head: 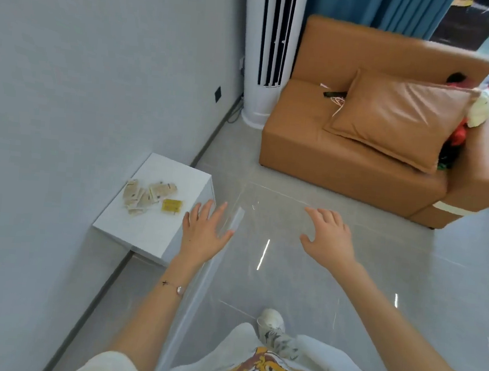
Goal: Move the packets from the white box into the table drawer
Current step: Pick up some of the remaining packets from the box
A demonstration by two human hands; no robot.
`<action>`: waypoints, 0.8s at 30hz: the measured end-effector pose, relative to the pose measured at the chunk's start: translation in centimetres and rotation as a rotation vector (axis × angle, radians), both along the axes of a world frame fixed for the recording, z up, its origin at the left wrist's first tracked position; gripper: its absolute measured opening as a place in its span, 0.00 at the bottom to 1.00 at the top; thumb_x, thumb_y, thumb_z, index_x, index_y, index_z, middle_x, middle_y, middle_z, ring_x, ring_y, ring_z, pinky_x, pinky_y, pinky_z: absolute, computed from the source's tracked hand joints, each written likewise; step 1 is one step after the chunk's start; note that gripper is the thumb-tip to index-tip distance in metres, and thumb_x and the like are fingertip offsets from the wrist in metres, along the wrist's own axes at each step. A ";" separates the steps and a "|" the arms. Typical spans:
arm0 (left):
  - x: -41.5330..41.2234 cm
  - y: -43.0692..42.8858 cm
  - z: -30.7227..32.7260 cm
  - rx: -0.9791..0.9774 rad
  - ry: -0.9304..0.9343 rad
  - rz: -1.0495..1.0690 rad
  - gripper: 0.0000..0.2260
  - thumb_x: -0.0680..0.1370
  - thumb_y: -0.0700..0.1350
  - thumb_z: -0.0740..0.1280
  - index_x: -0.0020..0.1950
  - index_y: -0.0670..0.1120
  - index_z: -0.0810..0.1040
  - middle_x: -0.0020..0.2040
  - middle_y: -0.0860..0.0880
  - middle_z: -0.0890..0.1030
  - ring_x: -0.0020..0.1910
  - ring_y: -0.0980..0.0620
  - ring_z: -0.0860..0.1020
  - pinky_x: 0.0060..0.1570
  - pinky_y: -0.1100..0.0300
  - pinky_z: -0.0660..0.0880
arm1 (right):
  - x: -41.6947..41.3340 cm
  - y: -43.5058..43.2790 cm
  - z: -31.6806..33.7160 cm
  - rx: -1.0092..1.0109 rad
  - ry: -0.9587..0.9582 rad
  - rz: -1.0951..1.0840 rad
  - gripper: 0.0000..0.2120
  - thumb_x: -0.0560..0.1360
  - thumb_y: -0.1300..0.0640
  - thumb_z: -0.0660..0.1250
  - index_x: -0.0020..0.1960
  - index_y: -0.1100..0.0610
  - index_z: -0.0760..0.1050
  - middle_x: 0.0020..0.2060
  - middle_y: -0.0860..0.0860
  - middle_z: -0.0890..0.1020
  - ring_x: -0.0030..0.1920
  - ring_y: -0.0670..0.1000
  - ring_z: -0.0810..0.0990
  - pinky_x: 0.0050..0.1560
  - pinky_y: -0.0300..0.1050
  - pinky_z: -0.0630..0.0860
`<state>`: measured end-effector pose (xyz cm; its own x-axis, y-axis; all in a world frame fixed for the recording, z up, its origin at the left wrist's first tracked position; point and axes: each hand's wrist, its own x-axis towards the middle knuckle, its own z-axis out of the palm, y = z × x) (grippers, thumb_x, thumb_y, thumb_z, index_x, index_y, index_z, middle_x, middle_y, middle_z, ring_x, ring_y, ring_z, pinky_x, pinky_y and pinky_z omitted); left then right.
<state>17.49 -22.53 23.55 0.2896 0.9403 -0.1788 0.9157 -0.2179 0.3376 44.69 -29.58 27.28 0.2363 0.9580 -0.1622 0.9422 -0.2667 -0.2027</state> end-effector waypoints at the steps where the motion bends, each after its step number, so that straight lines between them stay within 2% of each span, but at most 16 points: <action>1: 0.2 0.7 -0.1 -0.007 -0.007 0.041 0.30 0.78 0.62 0.59 0.78 0.57 0.54 0.79 0.48 0.52 0.78 0.44 0.47 0.75 0.43 0.48 | 0.4 1.6 0.2 -0.010 -0.003 0.038 0.31 0.75 0.47 0.64 0.76 0.49 0.58 0.71 0.51 0.66 0.73 0.55 0.60 0.70 0.50 0.59; 8: -1.8 5.0 -0.9 -0.033 -0.006 0.312 0.30 0.78 0.63 0.59 0.78 0.58 0.55 0.80 0.49 0.52 0.78 0.44 0.48 0.74 0.43 0.47 | -0.6 12.8 0.3 -0.026 0.011 0.292 0.31 0.74 0.50 0.65 0.75 0.50 0.59 0.69 0.50 0.68 0.72 0.55 0.61 0.70 0.50 0.59; 16: -8.7 10.6 -4.0 -0.072 -0.028 0.584 0.30 0.78 0.63 0.59 0.78 0.59 0.55 0.79 0.49 0.54 0.78 0.44 0.49 0.74 0.43 0.48 | -6.8 25.9 -2.7 -0.105 0.052 0.502 0.31 0.74 0.49 0.64 0.75 0.49 0.59 0.71 0.52 0.66 0.73 0.56 0.60 0.71 0.53 0.60; 21: -14.0 14.0 -6.0 -0.095 0.069 0.651 0.31 0.77 0.61 0.62 0.78 0.56 0.57 0.79 0.47 0.57 0.77 0.42 0.52 0.74 0.43 0.51 | -11.5 32.6 -5.1 -0.176 0.085 0.541 0.31 0.74 0.50 0.65 0.75 0.50 0.60 0.71 0.51 0.66 0.73 0.56 0.60 0.71 0.52 0.58; 24: -16.1 16.2 -6.6 -0.077 0.055 0.662 0.31 0.77 0.59 0.65 0.78 0.54 0.59 0.78 0.46 0.60 0.77 0.42 0.54 0.73 0.43 0.52 | -14.0 36.1 -6.5 -0.244 0.158 0.540 0.32 0.75 0.50 0.65 0.76 0.47 0.59 0.72 0.50 0.66 0.73 0.55 0.60 0.71 0.52 0.57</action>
